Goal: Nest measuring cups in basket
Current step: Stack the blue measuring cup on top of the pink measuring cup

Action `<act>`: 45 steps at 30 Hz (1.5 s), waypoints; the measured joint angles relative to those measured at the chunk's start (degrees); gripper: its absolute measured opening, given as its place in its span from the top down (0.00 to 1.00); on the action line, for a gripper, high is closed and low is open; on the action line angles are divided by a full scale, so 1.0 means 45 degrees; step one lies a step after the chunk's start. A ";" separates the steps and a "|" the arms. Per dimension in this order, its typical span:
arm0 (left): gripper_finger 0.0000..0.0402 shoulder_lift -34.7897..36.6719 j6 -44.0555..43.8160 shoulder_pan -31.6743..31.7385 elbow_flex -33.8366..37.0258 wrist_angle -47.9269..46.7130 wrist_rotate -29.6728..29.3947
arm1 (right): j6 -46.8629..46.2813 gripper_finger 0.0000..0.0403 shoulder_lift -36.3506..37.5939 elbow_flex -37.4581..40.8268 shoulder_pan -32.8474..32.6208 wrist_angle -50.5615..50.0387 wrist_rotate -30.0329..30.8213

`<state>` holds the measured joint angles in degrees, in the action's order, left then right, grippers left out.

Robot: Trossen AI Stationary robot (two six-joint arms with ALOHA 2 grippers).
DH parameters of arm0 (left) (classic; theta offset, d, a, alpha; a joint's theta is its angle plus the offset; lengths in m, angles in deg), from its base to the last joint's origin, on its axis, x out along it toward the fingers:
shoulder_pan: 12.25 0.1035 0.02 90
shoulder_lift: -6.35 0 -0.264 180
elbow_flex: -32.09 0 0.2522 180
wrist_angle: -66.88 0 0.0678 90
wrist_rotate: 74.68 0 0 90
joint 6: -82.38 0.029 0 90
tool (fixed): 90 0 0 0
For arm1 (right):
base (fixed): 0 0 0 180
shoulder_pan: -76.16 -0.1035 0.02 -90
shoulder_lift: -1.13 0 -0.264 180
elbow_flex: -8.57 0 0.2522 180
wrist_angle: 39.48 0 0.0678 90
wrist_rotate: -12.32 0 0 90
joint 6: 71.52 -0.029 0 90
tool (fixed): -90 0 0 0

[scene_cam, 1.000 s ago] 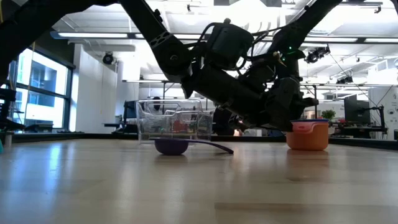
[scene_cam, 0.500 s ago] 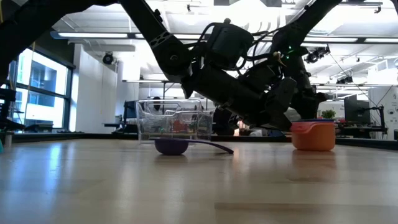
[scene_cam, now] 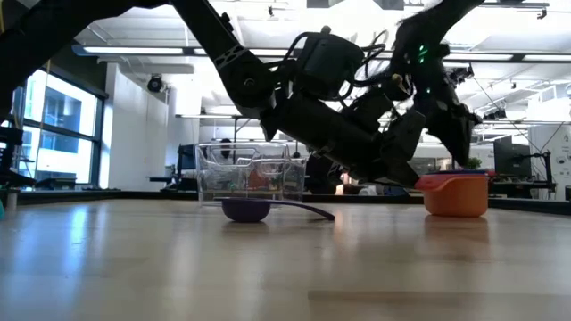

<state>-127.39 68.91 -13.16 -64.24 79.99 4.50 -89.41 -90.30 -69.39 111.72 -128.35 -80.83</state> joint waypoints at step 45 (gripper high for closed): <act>1.00 -0.0001 -0.0874 -0.0291 0.0000 0.0000 -0.0202 | -0.3452 1.00 0.2527 0.4614 -0.0524 0.2932 -0.0992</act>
<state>-127.39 64.97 -14.47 -64.24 79.99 3.59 -104.95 -78.93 -48.63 109.36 -115.16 -85.30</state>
